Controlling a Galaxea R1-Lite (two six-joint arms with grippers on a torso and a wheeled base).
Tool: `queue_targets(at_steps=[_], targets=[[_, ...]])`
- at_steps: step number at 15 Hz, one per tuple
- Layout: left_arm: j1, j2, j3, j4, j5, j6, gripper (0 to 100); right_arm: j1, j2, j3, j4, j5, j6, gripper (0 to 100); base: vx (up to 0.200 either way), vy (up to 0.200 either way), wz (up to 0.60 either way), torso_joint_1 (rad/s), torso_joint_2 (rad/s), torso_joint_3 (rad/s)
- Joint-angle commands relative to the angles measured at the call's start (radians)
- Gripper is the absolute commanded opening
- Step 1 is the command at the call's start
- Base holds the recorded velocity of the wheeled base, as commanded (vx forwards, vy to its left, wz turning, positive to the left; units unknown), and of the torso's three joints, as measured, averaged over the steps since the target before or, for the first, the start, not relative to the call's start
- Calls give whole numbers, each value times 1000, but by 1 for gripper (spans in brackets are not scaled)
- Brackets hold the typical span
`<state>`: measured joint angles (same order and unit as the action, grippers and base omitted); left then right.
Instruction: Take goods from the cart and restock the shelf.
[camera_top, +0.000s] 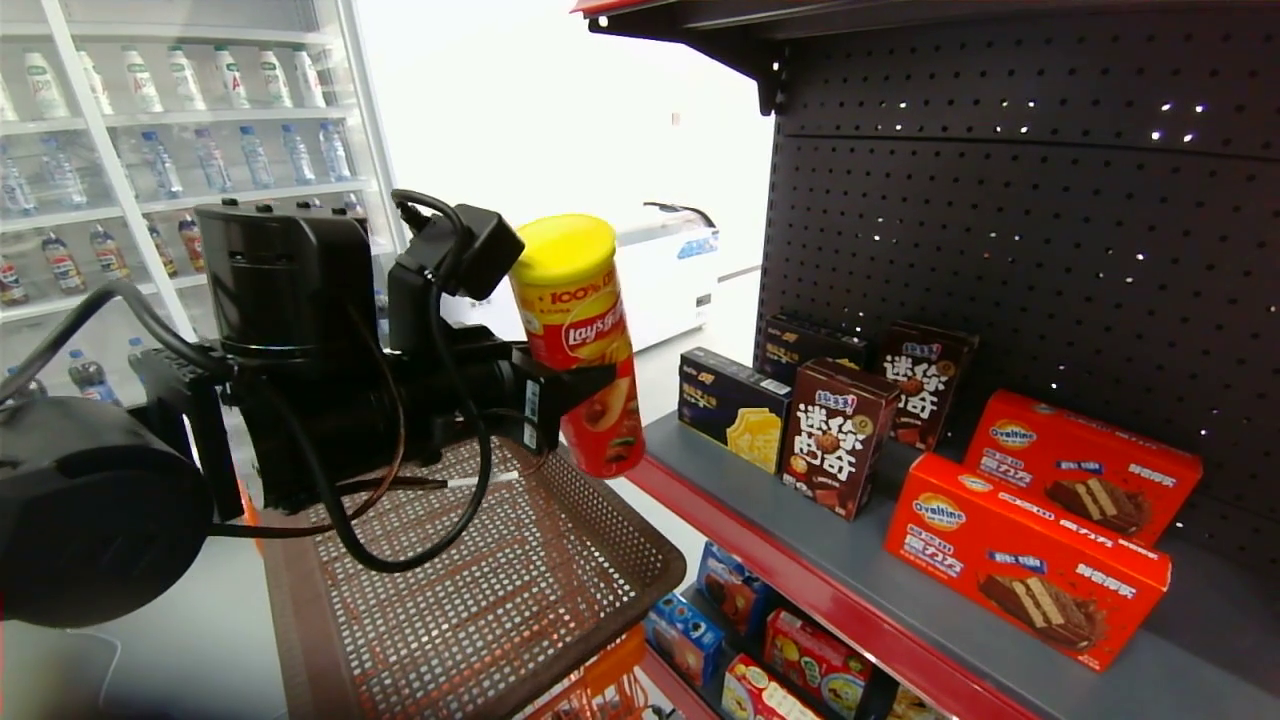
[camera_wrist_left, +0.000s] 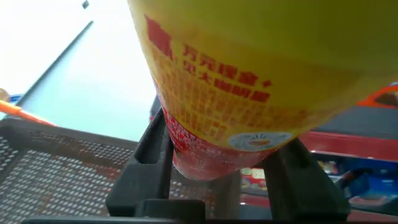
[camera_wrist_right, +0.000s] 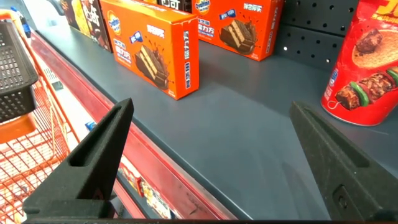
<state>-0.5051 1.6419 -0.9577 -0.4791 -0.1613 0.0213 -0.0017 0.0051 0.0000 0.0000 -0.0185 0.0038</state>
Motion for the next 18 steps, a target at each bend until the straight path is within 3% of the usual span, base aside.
queue_targets(at_steps=[1, 6, 7, 9, 11, 13, 18], targets=[[-27, -7, 8, 4, -14, -14, 0, 0, -1, 0, 2, 0, -1, 100, 0, 0, 0, 0, 0, 0], [-41, -28, 45, 54, -40, -17, 0, 0, -1, 0, 2, 0, 1, 100, 0, 0, 0, 0, 0, 0], [-44, -34, 46, 65, -41, -32, 0, 0, -1, 0, 0, 0, 1, 100, 0, 0, 0, 0, 0, 0], [-70, -65, 66, 67, -89, -98, 0, 0, -1, 0, 2, 0, -1, 100, 0, 0, 0, 0, 0, 0], [-72, -99, 111, 67, -113, -100, 0, 0, -1, 0, 2, 0, 1, 100, 0, 0, 0, 0, 0, 0], [-73, -166, 229, 63, -135, -95, 0, 0, -1, 0, 2, 0, -1, 100, 0, 0, 0, 0, 0, 0], [-108, -238, 327, 65, -135, -95, 0, 0, -1, 0, 2, 0, -1, 100, 0, 0, 0, 0, 0, 0]])
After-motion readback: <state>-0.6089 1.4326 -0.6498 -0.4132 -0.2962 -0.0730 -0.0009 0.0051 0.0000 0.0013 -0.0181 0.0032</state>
